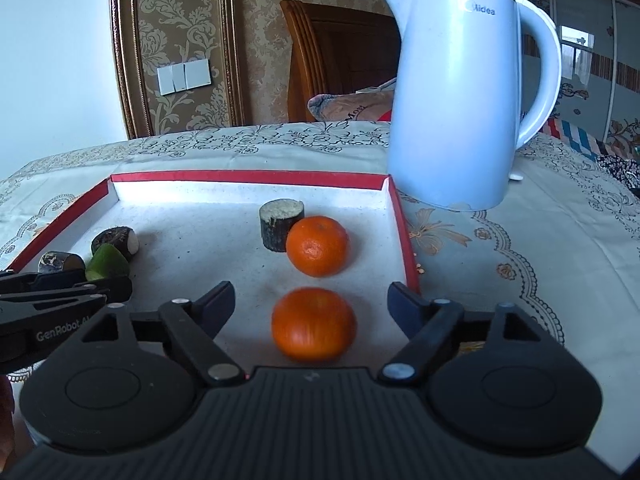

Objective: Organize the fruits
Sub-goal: 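Withdraw both open tools from the tray, then move left tool to a brown kiwi while right tool approaches a green lime, then close left tool on the kiwi while right tool grasps the green lime, then lift the kiwi with left tool while right tool lifts the green lime, then carry the kiwi with left tool while right tool carries the lime over the tray, then lower and open left tool releasing the kiwi while right tool releases the lime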

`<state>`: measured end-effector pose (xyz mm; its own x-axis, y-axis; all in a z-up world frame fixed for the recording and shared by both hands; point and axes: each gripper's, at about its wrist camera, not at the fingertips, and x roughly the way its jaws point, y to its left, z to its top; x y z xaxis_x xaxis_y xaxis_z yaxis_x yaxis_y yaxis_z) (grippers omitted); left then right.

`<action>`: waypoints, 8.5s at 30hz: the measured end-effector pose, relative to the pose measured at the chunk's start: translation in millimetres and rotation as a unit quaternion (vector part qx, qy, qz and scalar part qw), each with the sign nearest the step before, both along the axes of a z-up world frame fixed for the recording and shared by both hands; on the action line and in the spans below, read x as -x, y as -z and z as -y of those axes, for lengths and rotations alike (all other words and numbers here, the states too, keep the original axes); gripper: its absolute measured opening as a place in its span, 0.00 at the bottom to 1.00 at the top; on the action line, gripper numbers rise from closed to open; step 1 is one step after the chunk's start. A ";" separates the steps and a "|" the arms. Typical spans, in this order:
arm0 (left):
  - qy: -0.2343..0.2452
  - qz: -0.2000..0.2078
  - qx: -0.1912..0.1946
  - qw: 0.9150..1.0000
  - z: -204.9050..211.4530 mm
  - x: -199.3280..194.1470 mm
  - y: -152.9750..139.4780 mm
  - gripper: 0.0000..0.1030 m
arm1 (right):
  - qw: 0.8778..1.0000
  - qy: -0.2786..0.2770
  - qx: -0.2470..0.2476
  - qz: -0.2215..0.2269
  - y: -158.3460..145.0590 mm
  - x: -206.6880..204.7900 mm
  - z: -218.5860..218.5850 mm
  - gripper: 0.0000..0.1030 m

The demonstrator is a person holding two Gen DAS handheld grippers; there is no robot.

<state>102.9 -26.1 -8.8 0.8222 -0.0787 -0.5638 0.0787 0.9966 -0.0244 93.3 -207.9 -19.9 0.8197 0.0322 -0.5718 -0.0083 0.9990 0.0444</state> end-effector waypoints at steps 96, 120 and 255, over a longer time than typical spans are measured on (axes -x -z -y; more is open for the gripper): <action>0.164 -0.009 -0.044 0.985 7.6 95.9 8.2 0.29 | 0.999 -0.030 0.016 -0.018 7.5 115.9 72.0 0.30; 0.165 0.007 -0.047 0.985 7.5 101.7 5.3 0.29 | 0.999 -0.015 0.023 0.024 0.2 120.8 72.0 0.29; -0.003 0.007 -0.020 1.000 -35.8 2.8 5.1 0.74 | 0.999 -0.035 0.006 0.039 -2.4 12.2 -41.5 0.88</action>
<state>100.2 9.7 -13.8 0.8302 -0.0516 -0.5550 0.0725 0.9972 0.0156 81.1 -166.4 -17.5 0.8579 0.0839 -0.5070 -0.0802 0.9964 0.0291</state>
